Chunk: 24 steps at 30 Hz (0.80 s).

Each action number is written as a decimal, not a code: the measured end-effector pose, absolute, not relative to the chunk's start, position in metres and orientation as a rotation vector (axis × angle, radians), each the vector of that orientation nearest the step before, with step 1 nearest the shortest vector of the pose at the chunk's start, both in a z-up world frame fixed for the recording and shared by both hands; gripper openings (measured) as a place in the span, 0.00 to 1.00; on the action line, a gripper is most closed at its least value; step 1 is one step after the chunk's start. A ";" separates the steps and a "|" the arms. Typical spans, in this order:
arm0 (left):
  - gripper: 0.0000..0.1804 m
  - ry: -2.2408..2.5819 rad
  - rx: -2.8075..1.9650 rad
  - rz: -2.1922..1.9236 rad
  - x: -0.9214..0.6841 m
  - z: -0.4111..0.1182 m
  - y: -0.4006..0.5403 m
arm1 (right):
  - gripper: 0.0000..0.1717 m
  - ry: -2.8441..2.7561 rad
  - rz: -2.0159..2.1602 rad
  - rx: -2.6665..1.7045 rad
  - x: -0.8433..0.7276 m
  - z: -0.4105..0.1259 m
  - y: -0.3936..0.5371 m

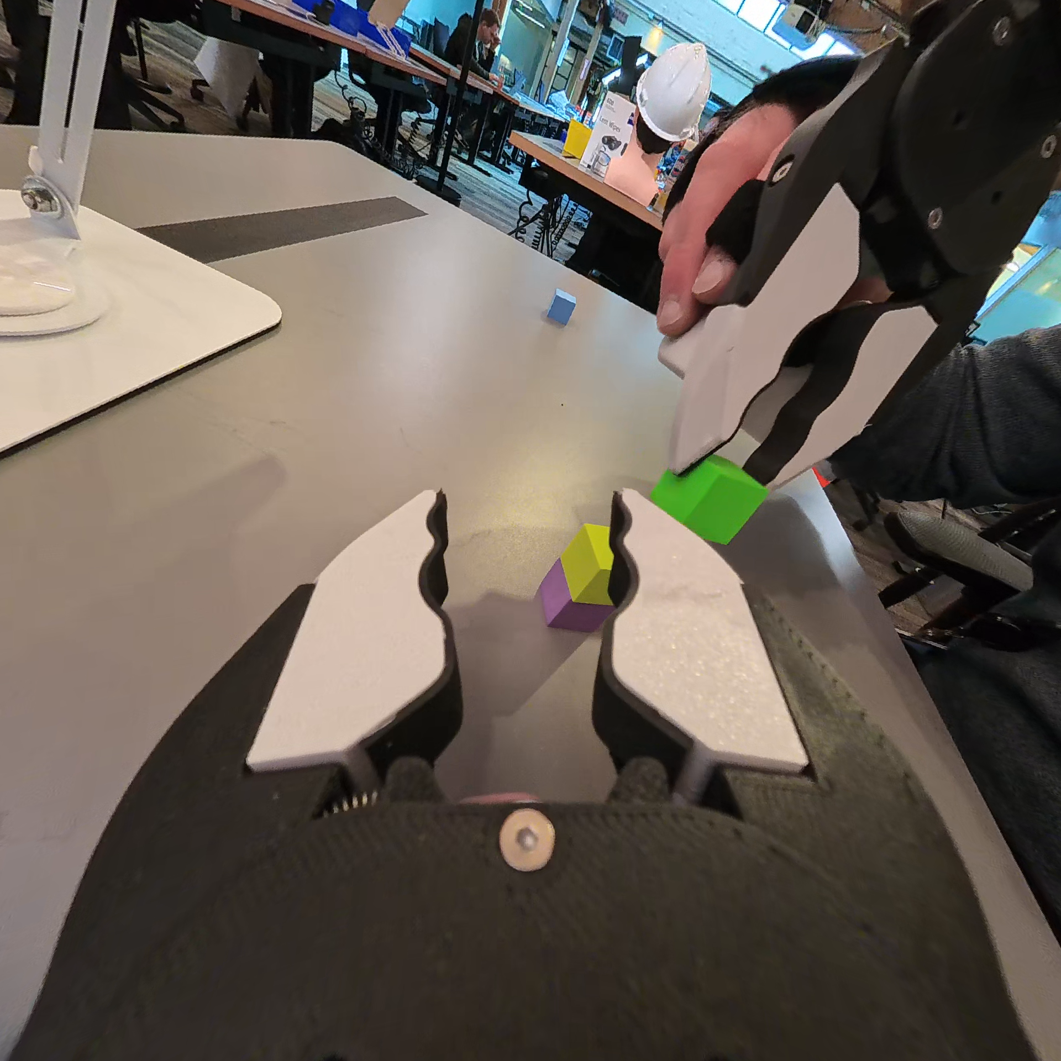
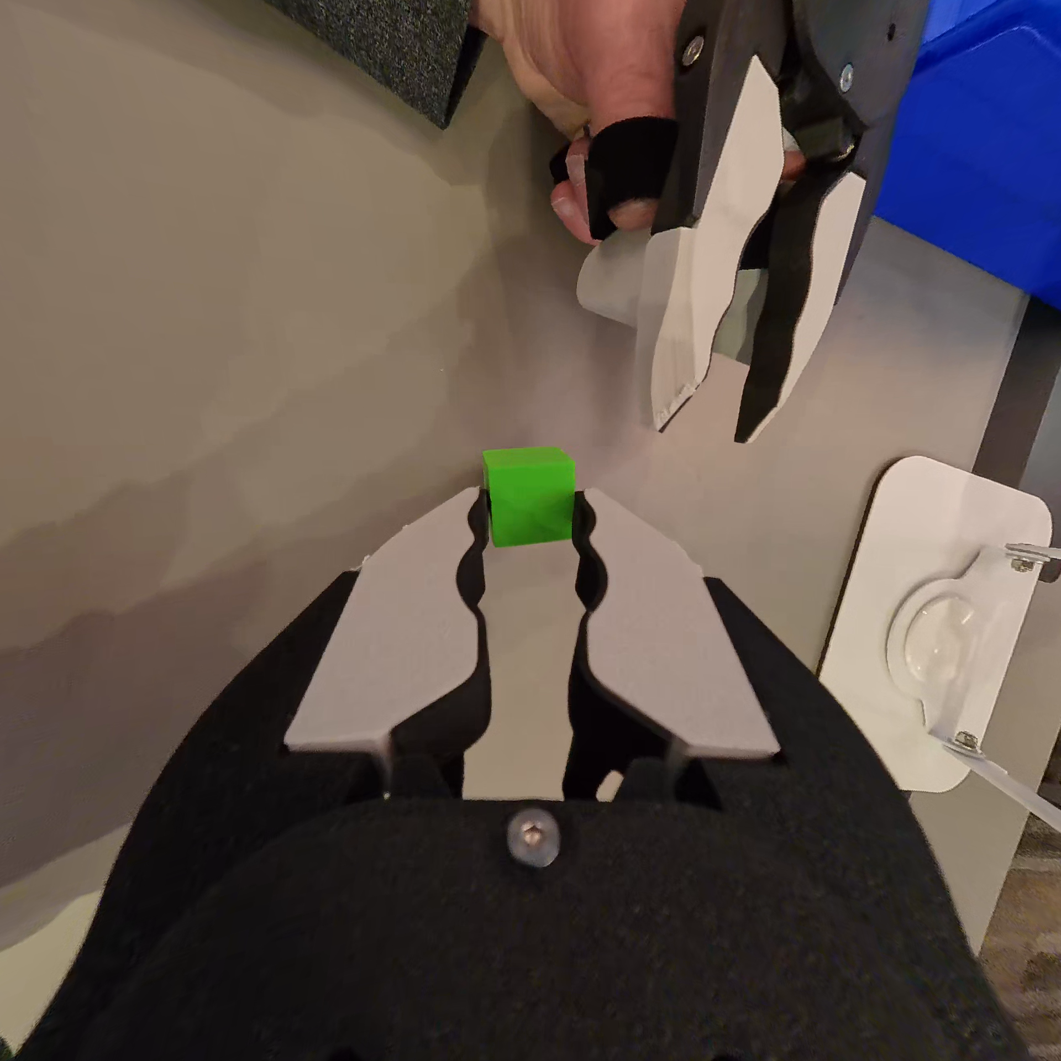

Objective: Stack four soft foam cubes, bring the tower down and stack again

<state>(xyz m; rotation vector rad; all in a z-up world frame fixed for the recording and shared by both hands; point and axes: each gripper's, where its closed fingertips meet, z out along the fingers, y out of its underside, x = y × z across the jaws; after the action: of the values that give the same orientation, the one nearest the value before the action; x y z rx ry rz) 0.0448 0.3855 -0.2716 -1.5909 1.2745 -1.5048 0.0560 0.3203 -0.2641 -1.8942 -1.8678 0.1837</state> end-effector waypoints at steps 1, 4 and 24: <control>0.30 1.274 -1.591 -1.505 0.045 -0.272 0.386 | 0.16 -1.871 0.187 -1.896 0.056 -0.265 0.320; 0.30 1.275 -1.592 -1.505 0.045 -0.272 0.386 | 0.16 -1.889 0.183 -1.898 0.056 -0.269 0.321; 0.30 1.268 -1.595 -1.515 0.045 -0.272 0.387 | 0.16 -1.967 0.196 -1.911 0.057 -0.289 0.333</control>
<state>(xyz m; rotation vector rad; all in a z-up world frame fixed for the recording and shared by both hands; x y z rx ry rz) 0.0446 0.3866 -0.2715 -1.5945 1.2678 -1.5148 0.0573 0.3329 -0.2889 -1.9108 -1.9668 0.1960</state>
